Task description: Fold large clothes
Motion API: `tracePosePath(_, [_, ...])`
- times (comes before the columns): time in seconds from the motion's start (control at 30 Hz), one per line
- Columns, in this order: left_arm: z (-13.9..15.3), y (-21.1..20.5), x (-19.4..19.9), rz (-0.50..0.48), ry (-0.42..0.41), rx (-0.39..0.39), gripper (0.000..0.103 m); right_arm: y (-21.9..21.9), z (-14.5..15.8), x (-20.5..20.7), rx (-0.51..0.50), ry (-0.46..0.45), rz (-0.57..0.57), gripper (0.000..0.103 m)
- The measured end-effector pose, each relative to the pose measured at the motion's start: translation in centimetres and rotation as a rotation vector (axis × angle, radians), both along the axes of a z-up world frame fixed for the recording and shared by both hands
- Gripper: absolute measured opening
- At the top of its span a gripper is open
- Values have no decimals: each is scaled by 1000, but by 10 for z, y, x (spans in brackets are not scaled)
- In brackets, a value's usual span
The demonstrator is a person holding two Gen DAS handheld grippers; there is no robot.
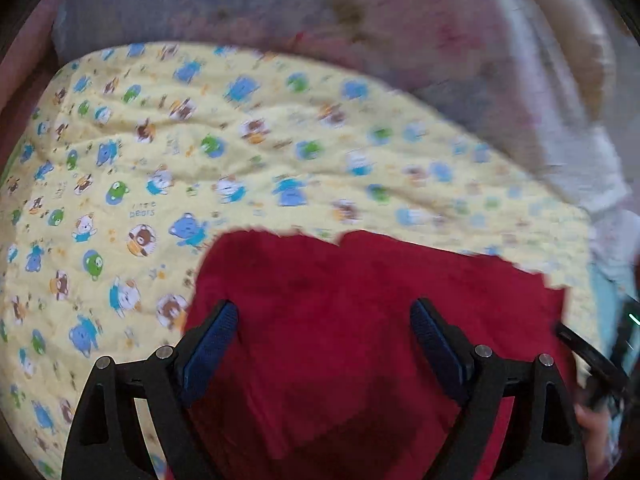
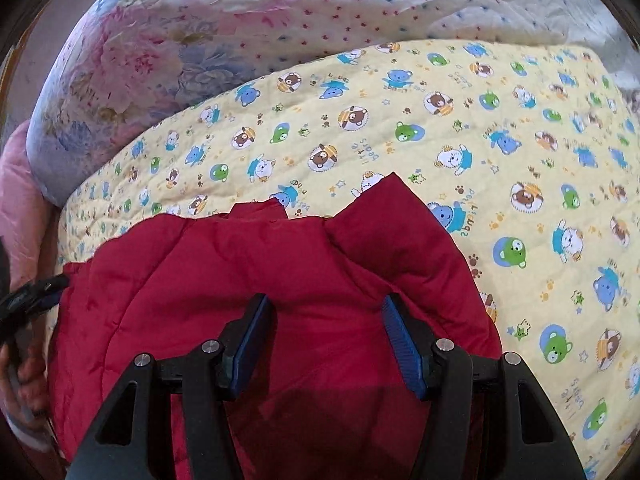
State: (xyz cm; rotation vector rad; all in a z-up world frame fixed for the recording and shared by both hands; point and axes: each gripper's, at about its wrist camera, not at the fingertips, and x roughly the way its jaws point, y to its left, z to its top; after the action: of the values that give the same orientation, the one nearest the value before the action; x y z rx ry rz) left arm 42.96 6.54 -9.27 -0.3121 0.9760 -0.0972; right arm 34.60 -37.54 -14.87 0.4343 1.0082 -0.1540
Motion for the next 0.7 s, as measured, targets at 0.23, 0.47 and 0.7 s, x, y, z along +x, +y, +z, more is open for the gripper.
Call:
tracePosePath(0.23, [8, -27, -95, -106, -74, -72, 88, -19, 3, -6, 68, -43, -93, 60])
tracePosePath(0.47, [-13, -61, -152, -174, -70, 36, 89, -13, 20, -23, 35, -84, -95, 60])
tracePosePath(0.7, [-26, -67, -147, -154, -68, 105, 93, 66, 72, -87, -62, -185, 108, 70])
